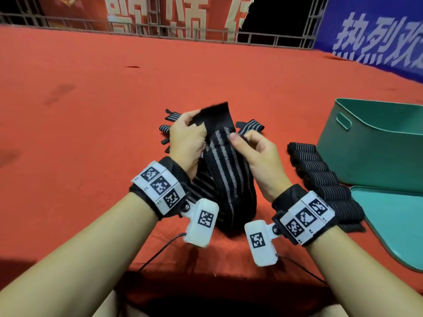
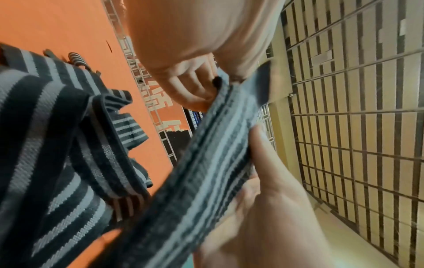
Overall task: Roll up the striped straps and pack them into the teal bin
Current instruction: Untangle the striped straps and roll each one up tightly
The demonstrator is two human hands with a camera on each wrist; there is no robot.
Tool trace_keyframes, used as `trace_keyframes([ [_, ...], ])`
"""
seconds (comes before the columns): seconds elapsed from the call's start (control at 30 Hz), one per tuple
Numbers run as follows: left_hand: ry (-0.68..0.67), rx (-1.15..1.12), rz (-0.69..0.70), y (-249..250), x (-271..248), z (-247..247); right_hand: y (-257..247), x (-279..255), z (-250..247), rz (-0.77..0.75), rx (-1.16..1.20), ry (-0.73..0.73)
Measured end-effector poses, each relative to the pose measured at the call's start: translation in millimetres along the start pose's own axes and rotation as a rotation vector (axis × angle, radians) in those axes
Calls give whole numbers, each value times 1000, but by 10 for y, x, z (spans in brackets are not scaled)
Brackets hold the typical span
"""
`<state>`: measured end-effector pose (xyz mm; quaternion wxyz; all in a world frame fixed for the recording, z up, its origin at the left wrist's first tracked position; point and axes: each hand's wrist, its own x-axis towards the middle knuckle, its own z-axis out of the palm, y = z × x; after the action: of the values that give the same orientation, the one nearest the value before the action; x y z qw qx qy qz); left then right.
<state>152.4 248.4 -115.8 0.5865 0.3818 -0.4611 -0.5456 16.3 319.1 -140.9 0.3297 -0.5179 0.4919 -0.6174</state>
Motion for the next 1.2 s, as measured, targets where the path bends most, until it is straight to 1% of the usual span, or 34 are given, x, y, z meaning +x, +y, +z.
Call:
trace_keyframes([
  [0.03,54,46,17,-15,10,18,-1,-16,27,-44,1,40],
  [0.1,174,241,124,-44,29,29,-31,-36,94,-93,30,99],
  [0.13,192,353,184,-52,14,23,-45,-48,117,-104,39,117],
  [0.17,174,455,219,-62,-1,-4,-35,-49,127,-105,34,135],
  [0.2,137,542,221,-52,-27,-29,-38,-48,132,-108,14,148],
  [0.3,18,804,186,26,-89,-86,-37,-7,76,-100,-74,131],
  [0.33,-22,832,192,65,-90,-102,-48,7,53,-100,-100,114],
  [0.4,-135,756,196,162,-67,-123,-85,20,26,-114,-147,74],
  [0.47,-245,642,133,266,-26,-149,-115,32,-7,-127,-183,12],
  [0.5,-280,618,97,308,-6,-164,-141,35,-22,-135,-192,-30],
  [0.6,-393,555,-58,375,2,-197,-218,46,-52,-145,-167,-176],
  [0.67,-479,445,-172,374,-22,-211,-288,29,-44,-135,-152,-235],
  [0.73,-504,346,-237,390,-48,-218,-352,14,-23,-109,-142,-247],
  [0.77,-489,318,-248,388,-40,-218,-389,7,-10,-88,-128,-250],
  [0.83,-429,290,-217,346,-13,-211,-461,-12,11,-50,-41,-277],
  [0.9,-353,227,-168,349,-5,-159,-533,-26,15,-33,102,-257],
  [0.97,-275,124,-124,427,-19,-91,-590,-25,-10,10,273,-159],
  [1.03,-239,59,-49,508,-6,-34,-635,0,-45,36,369,-29],
  [1.13,-286,123,137,533,-35,35,-615,37,-60,56,308,83],
  [1.17,-294,157,179,487,-54,47,-597,27,-42,60,266,89],
  [1.2,-299,177,193,421,-89,50,-553,12,-31,51,215,108],
])
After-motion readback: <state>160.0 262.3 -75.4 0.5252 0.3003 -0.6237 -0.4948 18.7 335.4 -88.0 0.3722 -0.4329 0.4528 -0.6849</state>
